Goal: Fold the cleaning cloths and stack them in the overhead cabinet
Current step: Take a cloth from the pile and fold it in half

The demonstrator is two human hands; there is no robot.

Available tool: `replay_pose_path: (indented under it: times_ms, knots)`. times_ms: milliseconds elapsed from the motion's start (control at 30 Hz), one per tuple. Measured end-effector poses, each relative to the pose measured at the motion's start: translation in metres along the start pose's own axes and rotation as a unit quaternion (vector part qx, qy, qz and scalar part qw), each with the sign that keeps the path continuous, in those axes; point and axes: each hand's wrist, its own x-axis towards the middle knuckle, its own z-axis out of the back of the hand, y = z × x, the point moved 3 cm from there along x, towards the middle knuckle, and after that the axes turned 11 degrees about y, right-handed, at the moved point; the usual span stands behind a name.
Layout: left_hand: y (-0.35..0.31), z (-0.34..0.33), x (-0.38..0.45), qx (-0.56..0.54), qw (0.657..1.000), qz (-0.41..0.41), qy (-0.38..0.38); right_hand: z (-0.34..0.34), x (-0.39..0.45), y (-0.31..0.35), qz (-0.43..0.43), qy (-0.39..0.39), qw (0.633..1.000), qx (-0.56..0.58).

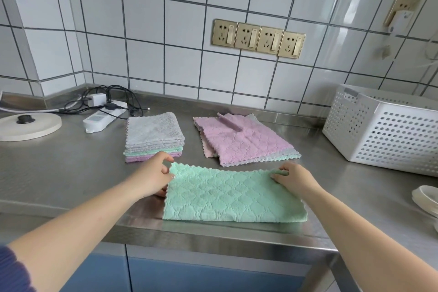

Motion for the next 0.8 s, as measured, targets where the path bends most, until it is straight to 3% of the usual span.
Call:
replay_pose_path:
  times_ms: [300,400,467,600,667,800]
  knots:
    - [-0.006,0.004,-0.001,0.030,0.998,0.037,0.039,-0.001,0.004,0.004,-0.010,-0.011,1.000,-0.027]
    - [-0.022,0.008,-0.008,0.247,0.969,0.009,-0.005,0.004,-0.010,0.013,0.017,-0.066,0.984,-0.164]
    - [-0.041,0.000,-0.015,0.278,0.959,-0.049,-0.022,-0.004,-0.026,0.035,0.084,-0.093,0.965,-0.232]
    - [-0.084,-0.049,-0.026,0.276,0.948,-0.153,0.032,-0.057,-0.052,0.078,0.152,0.043,0.964,-0.212]
    - [-0.090,-0.069,-0.025,0.284,0.945,-0.151,0.058,-0.080,-0.060,0.087,0.169,0.082,0.961,-0.205]
    - [-0.072,-0.087,-0.026,0.299,0.944,-0.110,0.091,-0.092,-0.062,0.073,0.165,0.088,0.957,-0.223]
